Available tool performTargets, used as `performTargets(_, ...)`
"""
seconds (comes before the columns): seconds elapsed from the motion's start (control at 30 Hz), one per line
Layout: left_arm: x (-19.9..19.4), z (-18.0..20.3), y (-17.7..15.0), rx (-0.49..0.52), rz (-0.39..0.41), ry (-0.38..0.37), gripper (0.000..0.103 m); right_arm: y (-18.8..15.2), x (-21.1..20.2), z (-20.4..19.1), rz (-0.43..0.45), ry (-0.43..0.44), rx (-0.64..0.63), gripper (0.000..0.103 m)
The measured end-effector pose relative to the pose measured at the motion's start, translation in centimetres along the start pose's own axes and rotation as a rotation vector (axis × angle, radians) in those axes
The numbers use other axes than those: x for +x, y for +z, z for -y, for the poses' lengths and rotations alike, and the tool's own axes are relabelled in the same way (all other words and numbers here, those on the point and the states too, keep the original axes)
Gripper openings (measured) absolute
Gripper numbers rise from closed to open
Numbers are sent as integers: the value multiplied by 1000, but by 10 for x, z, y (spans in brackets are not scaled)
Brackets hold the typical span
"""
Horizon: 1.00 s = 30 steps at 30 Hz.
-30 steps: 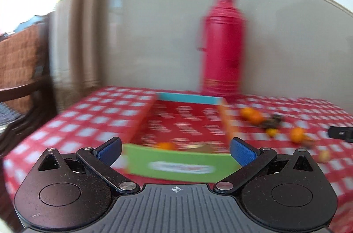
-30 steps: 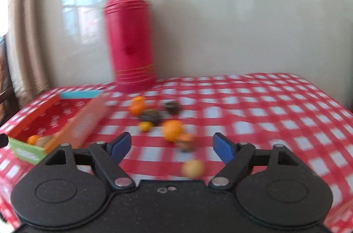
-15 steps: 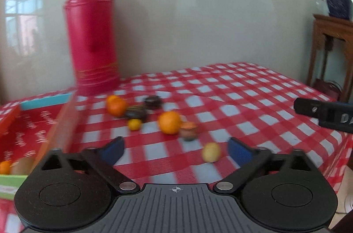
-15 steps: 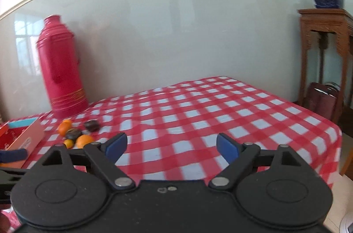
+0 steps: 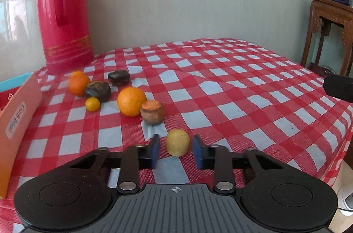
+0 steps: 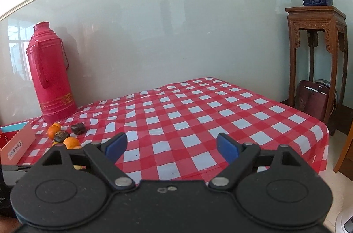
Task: Organize fruits
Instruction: 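Grasp the pale beige round fruit with the left tool, then carry the beige fruit into the box and open the left tool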
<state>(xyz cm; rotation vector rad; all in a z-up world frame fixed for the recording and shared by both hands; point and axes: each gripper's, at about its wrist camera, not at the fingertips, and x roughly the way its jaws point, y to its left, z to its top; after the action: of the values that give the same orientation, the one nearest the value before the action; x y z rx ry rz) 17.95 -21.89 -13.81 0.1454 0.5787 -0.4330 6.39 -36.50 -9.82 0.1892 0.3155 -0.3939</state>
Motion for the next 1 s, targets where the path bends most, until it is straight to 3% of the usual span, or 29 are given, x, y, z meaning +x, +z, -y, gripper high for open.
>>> performTargets(0.3,-9,-12,2,-16,18,8,25,-1,2,-13,-2,32,-18,82)
performTargets(0.57,-37,-50,19,-38,88,78,25,-2,5,-25,-15,63,-29,82)
performTargets(1.0,-67,-168,11,-135,109,353,25,-9,15,-76,-49,157,-128,82)
